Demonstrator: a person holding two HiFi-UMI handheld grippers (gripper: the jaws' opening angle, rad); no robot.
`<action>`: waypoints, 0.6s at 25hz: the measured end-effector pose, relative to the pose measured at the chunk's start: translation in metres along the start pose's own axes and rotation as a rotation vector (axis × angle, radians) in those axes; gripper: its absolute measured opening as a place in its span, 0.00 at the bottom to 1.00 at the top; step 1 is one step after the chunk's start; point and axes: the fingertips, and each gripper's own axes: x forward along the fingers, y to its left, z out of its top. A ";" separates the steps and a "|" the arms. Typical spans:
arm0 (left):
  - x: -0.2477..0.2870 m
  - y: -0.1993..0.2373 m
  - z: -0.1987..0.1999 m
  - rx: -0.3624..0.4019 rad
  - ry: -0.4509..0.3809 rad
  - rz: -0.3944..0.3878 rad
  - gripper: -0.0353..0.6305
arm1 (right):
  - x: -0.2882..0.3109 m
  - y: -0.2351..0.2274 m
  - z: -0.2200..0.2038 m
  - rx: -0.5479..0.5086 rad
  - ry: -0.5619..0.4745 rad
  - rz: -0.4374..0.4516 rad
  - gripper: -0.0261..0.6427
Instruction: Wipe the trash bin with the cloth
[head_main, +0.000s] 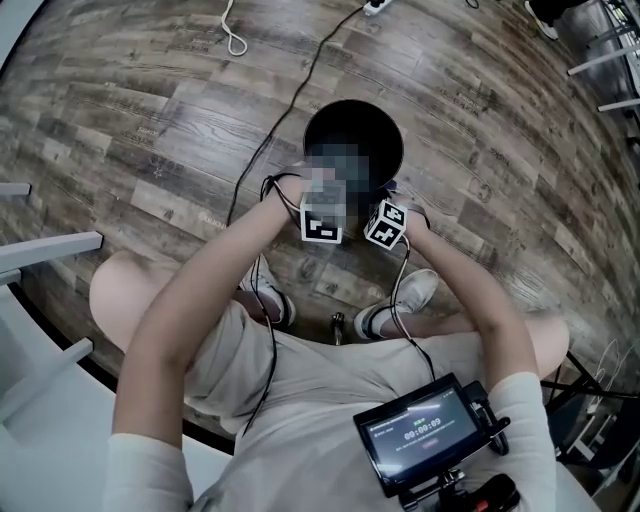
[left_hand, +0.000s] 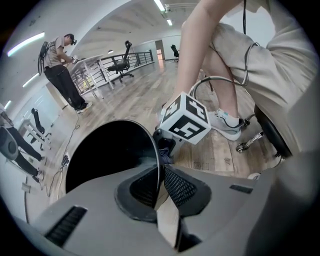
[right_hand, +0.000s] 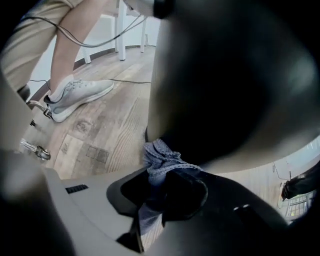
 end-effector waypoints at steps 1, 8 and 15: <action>0.000 0.000 0.000 -0.009 0.001 0.001 0.13 | 0.009 -0.001 -0.005 0.005 0.013 -0.004 0.14; 0.002 0.004 0.012 -0.166 -0.013 -0.003 0.12 | 0.053 -0.006 -0.023 0.144 0.070 -0.002 0.14; -0.001 0.000 0.015 -0.207 -0.063 -0.019 0.13 | 0.029 0.003 -0.025 -0.005 0.053 0.033 0.14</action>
